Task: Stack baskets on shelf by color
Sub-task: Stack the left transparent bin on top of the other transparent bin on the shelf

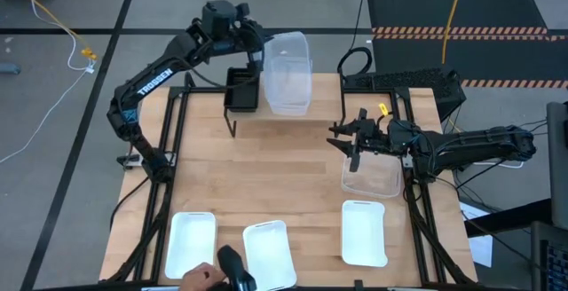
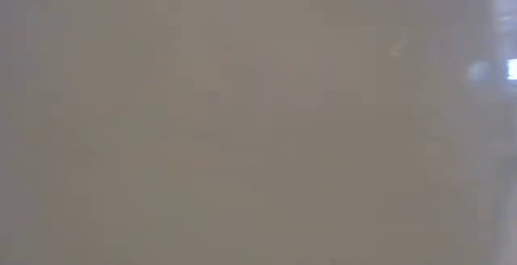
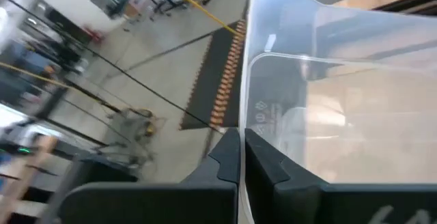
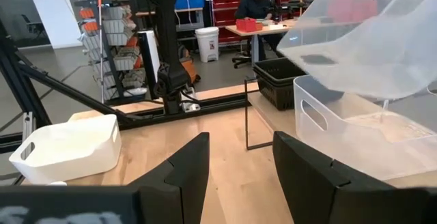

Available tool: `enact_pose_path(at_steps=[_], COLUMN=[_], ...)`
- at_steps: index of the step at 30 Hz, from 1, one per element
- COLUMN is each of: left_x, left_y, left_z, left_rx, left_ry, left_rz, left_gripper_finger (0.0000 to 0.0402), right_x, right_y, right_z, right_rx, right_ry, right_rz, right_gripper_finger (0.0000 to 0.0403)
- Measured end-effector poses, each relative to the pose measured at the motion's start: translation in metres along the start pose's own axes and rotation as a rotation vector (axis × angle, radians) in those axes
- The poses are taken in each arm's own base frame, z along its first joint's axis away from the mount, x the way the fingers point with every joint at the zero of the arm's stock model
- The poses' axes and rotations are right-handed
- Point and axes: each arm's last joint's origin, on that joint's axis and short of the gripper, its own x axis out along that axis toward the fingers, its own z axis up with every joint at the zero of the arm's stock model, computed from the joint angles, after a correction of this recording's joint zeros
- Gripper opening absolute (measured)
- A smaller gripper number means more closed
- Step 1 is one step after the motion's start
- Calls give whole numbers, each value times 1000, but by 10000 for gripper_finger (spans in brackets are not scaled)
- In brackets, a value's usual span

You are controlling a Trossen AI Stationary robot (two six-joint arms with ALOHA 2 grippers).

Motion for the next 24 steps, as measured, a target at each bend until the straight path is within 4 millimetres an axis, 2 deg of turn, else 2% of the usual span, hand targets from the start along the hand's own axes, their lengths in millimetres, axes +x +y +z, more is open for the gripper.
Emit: enact_pose_path(at_steps=[13,24], left_x=[14,42], left_y=[13,1], left_z=[-34,-51], left_rx=[-126,-126], left_ry=[47,110], left_rz=[-122,-224], left_gripper_finger=[3,7], right_x=[0,0], right_y=[0,0], right_z=[1,1], right_rx=[2,2], right_ry=[-8,-8], right_rz=[1,-2], right_gripper_finger=[155,155])
